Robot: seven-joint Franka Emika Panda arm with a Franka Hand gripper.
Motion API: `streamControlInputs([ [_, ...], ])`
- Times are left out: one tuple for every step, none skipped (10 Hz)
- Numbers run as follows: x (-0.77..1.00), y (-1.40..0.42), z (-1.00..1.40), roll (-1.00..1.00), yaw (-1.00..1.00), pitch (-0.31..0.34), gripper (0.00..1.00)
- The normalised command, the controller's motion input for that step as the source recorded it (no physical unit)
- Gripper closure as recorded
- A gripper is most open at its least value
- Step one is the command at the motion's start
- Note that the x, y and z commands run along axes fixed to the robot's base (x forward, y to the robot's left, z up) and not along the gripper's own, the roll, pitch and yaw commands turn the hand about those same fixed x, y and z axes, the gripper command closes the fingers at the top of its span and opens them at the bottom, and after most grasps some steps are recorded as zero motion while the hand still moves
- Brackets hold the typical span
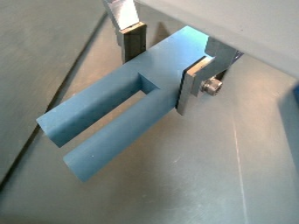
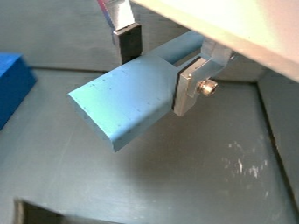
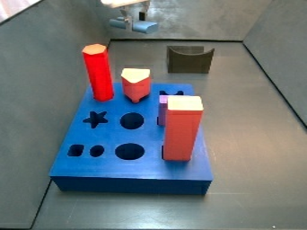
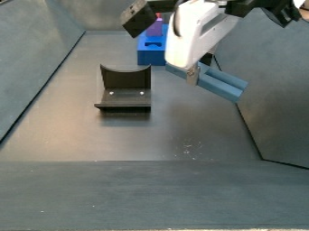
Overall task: Pick up the square-circle object. Move up. Rotate the square-circle object. Place the square-circle object on the fixture. Regrasp the square-circle object. Move to above the board. Insert the square-circle object.
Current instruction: Rotate the square-circle object.
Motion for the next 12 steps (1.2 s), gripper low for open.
streamControlInputs([
  [0.02, 0.01, 0.0, -0.01, -1.0, -0.006, 1.0],
  [0.02, 0.01, 0.0, -0.01, -1.0, -0.007, 1.0],
  [0.02, 0.01, 0.0, -0.02, -1.0, -0.008, 1.0],
  [0.02, 0.01, 0.0, -0.02, -1.0, -0.008, 1.0],
  [0.02, 0.01, 0.0, -0.02, -1.0, -0.009, 1.0],
  [0.02, 0.02, 0.0, -0.02, -1.0, -0.01, 1.0],
  [0.02, 0.01, 0.0, -0.02, -1.0, -0.012, 1.0],
  [0.02, 0.02, 0.0, -0.03, -1.0, -0.014, 1.0],
  [0.02, 0.02, 0.0, -0.03, -1.0, -0.016, 1.0],
  [0.02, 0.02, 0.0, -0.04, -1.0, -0.021, 1.0],
  [0.02, 0.02, 0.0, -0.05, -0.83, -0.023, 1.0],
  [0.02, 0.02, 0.0, -0.05, -0.59, -0.023, 1.0],
])
